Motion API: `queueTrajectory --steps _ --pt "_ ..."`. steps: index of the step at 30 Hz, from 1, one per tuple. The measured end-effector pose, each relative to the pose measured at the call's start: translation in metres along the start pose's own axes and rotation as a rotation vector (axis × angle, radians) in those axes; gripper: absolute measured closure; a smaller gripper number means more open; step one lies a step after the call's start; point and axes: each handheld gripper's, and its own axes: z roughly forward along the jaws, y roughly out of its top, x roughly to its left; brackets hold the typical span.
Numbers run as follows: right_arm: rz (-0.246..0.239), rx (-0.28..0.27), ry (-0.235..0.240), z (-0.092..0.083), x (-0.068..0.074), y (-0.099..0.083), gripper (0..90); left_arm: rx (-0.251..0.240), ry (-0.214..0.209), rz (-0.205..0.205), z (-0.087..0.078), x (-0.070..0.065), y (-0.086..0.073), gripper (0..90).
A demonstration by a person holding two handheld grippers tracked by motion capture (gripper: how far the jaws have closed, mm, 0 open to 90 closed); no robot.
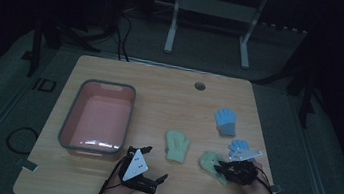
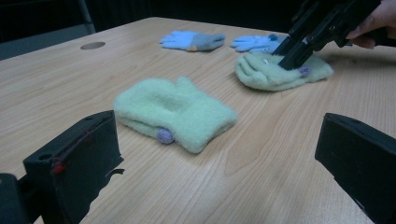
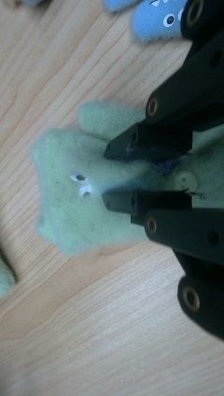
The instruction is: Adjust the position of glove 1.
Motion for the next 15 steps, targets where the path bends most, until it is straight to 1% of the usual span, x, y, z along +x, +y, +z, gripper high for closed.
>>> queueTrajectory --steps 2,3,4,5,6,8,12,13,14,15 --pt "0.01 -0.006 -0.021 0.0 0.004 -0.001 79.7 0.0 0.0 -0.001 0.0 0.0 0.0 0.2" --pt "0.031 -0.011 -0.026 -0.001 0.005 -0.001 80.7 -0.001 0.0 -0.001 0.0 0.0 0.0 0.2" --pt "0.031 -0.011 -0.026 -0.001 0.005 -0.001 80.7 -0.001 0.0 -0.001 0.0 0.0 0.0 0.2" --pt "0.052 -0.019 -0.027 -0.001 0.006 -0.001 81.7 -0.001 0.001 -0.001 0.0 0.0 0.0 0.2" --pt "0.077 -0.027 -0.053 -0.004 0.01 0.0 82.9 -0.001 0.001 -0.002 0.0 0.0 0.0 0.2" --pt "0.109 -0.052 -0.072 -0.009 0.015 0.005 83.1 -0.002 0.003 -0.004 0.0 0.0 0.0 0.2" --pt "0.159 -0.109 -0.141 -0.026 0.029 0.024 83.1 -0.001 0.003 -0.003 0.0 0.0 0.0 0.2" --pt "0.181 -0.145 -0.192 -0.034 0.034 0.034 83.1 -0.002 0.003 -0.002 0.0 0.0 0.0 0.2" --pt "0.181 -0.145 -0.192 -0.034 0.034 0.034 83.1 -0.002 0.003 -0.001 0.0 0.0 0.0 0.2" --pt "0.208 -0.159 -0.215 -0.037 0.036 0.038 83.1 -0.001 0.004 -0.001 0.0 0.0 0.0 0.2"
